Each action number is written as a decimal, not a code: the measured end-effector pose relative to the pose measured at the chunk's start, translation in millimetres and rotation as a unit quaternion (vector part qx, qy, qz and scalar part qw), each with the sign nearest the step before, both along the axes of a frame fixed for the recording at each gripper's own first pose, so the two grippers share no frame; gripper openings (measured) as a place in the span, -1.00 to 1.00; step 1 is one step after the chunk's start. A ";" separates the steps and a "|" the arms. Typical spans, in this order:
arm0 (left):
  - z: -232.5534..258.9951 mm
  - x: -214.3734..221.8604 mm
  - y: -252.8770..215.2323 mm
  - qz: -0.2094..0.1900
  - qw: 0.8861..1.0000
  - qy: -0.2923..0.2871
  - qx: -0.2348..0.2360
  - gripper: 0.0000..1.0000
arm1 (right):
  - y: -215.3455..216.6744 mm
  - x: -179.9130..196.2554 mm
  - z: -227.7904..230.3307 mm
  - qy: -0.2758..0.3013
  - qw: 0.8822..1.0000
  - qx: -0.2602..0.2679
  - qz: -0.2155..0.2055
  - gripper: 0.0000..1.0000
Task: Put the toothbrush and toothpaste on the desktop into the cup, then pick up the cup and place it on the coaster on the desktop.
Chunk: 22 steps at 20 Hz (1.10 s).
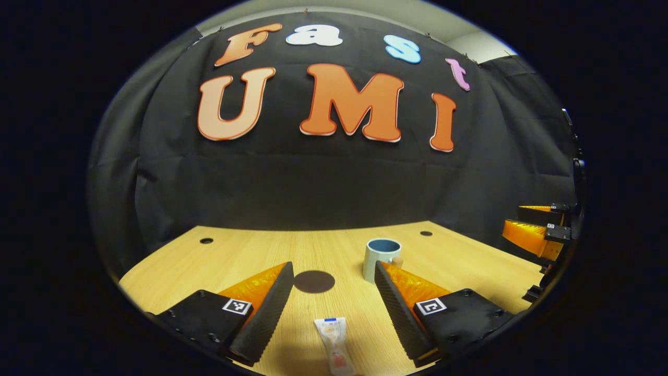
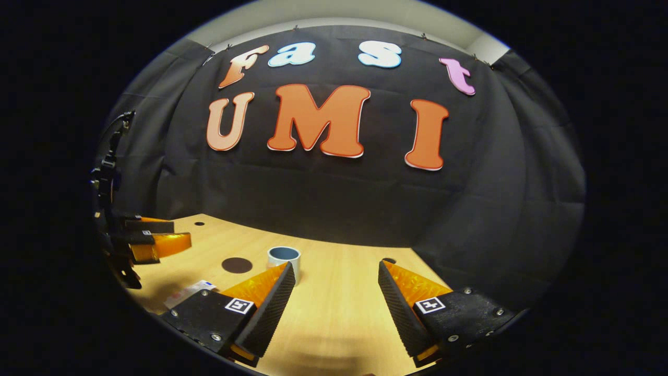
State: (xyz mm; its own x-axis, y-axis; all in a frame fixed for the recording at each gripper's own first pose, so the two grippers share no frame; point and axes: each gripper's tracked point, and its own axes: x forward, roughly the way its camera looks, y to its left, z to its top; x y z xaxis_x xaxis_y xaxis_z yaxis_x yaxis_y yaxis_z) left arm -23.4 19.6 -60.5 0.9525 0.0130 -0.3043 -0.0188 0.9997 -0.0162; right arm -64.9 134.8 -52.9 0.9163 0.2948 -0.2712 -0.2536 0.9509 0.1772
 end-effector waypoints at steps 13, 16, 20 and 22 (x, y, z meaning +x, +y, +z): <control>-97.0 -35.3 5.8 -0.036 0.984 0.175 0.008 0.97 | 67.3 -36.4 -86.2 0.183 0.980 -0.019 0.077 0.87; -117.0 -40.3 2.0 -0.037 0.976 0.213 -0.009 0.98 | 83.6 -50.6 -90.4 0.215 0.970 -0.023 0.109 0.84; -136.3 -47.5 -6.7 -0.041 0.966 0.255 -0.022 0.95 | 93.6 -62.5 -115.2 0.245 0.960 -0.044 0.125 0.70; -144.2 -49.3 -9.7 -0.045 0.963 0.264 -0.029 0.89 | 98.6 -66.5 -120.4 0.261 0.956 -0.047 0.129 0.70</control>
